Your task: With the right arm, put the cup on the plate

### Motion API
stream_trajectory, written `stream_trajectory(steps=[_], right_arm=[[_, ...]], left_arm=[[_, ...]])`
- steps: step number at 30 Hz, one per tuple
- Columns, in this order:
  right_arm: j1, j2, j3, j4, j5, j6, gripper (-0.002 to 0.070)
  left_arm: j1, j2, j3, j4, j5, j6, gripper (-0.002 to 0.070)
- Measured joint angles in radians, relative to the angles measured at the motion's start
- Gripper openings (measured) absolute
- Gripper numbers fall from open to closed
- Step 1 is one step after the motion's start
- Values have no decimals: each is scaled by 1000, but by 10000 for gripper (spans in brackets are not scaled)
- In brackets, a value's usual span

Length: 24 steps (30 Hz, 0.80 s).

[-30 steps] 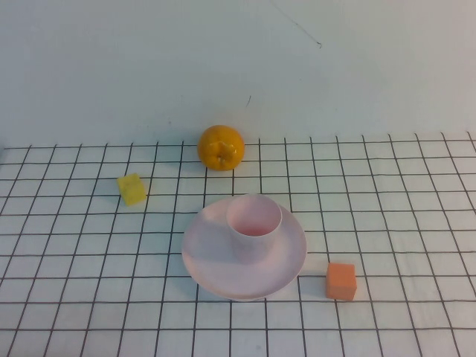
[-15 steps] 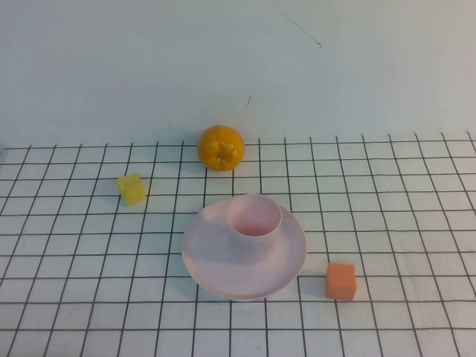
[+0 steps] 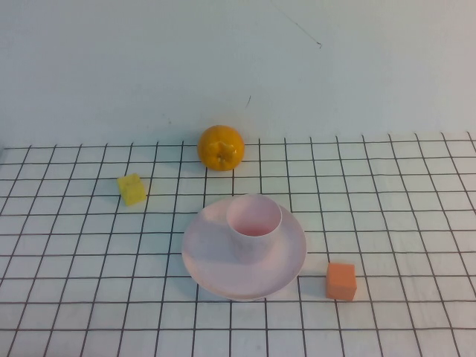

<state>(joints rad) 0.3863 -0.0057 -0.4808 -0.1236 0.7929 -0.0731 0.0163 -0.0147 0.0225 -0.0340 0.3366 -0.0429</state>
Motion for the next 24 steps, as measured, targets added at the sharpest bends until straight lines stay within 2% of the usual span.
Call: stream_trajectory(steps=[7,10,20,24], right_arm=[[0,0,0,0,-3,0,-2],[-33,-9,29,0,-77,0,-2],[-422,-9,375,14,-434,0,-2],[-541,-9,495,23,-556,1,-2]], left_arm=[[0,0,0,0,0,0,-3],[0,0,0,0,0,0,-3],[0,0,0,0,0,0,-3],[0,0,0,0,0,0,-3]])
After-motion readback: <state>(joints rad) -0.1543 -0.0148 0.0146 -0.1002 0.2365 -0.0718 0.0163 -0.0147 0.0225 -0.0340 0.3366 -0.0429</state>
